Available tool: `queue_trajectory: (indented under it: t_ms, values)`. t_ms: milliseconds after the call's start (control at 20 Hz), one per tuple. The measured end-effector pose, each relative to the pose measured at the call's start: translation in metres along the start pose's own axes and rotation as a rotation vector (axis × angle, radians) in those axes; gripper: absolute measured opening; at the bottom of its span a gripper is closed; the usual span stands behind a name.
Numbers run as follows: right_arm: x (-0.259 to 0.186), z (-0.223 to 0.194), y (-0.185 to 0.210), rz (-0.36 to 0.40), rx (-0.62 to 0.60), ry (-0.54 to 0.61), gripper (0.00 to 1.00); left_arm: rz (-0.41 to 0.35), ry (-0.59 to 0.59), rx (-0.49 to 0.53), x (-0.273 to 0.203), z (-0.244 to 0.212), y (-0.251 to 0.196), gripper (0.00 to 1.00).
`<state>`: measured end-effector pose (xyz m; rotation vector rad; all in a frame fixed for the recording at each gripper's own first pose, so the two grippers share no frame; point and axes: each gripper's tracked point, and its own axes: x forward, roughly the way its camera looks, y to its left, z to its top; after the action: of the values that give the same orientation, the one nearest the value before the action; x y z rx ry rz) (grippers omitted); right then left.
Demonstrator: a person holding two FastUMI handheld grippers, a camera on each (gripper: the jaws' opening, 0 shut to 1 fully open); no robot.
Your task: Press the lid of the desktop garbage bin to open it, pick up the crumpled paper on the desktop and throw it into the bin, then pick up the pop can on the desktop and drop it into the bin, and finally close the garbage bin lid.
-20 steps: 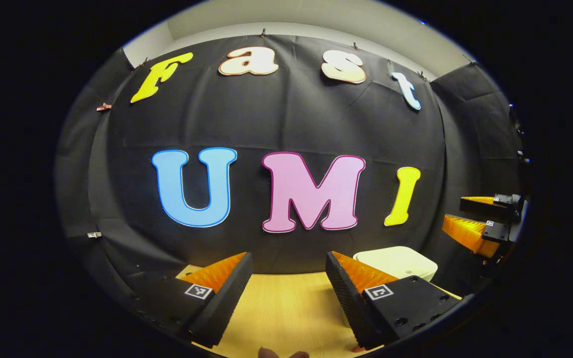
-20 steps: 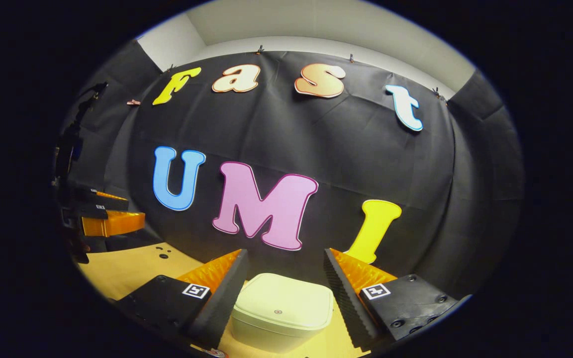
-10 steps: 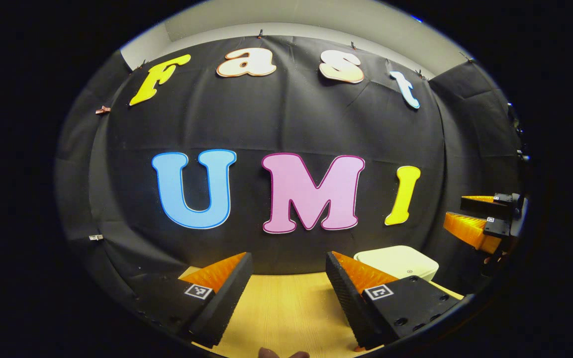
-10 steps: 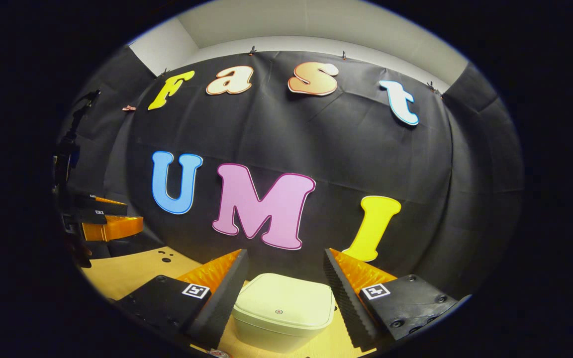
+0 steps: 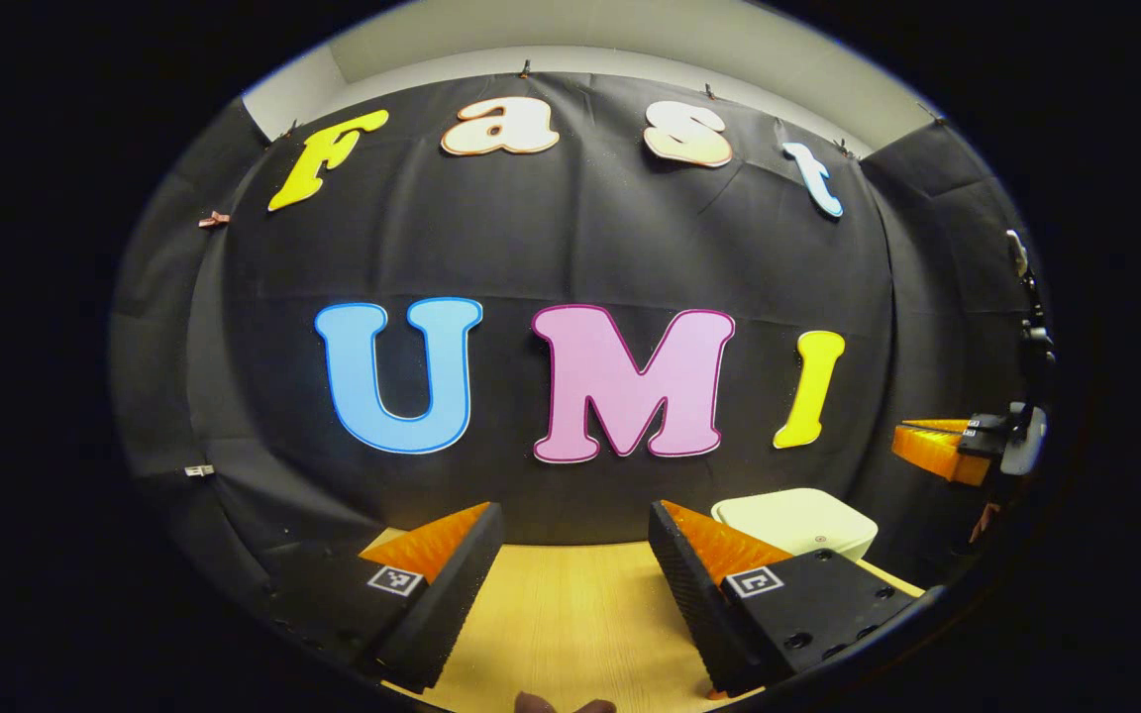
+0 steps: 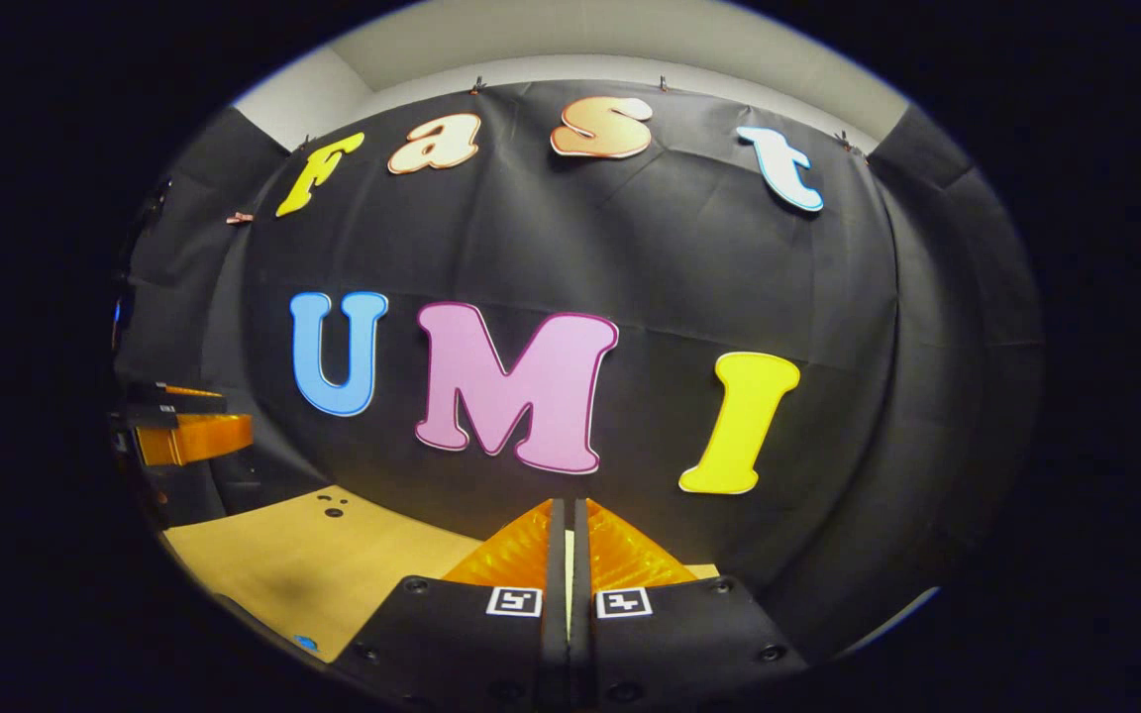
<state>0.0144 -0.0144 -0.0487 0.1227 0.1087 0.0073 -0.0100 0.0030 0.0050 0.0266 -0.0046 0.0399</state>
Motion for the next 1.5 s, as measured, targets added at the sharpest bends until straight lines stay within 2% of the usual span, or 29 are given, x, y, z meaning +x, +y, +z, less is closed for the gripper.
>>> queue_trajectory:
  t_ms: [450, 1000, 1250, 1500]
  values:
    - [0.032, -0.072, -0.008, 0.005, 0.033, 0.140, 0.05, 0.024, 0.011, 0.015, -0.013, -0.006, 0.002, 0.95]
    - [0.040, -0.144, -0.008, 0.005, 0.059, 0.307, 0.05, 0.031, 0.033, 0.014, -0.017, -0.013, 0.000, 0.95]
    - [0.038, -0.144, -0.009, 0.015, 0.091, 0.278, 0.05, 0.040, 0.040, 0.019, -0.019, -0.015, 0.003, 0.95]
    - [0.038, -0.144, -0.010, -0.013, 0.080, 0.254, 0.06, 0.045, 0.037, 0.017, -0.018, -0.014, 0.005, 0.95]
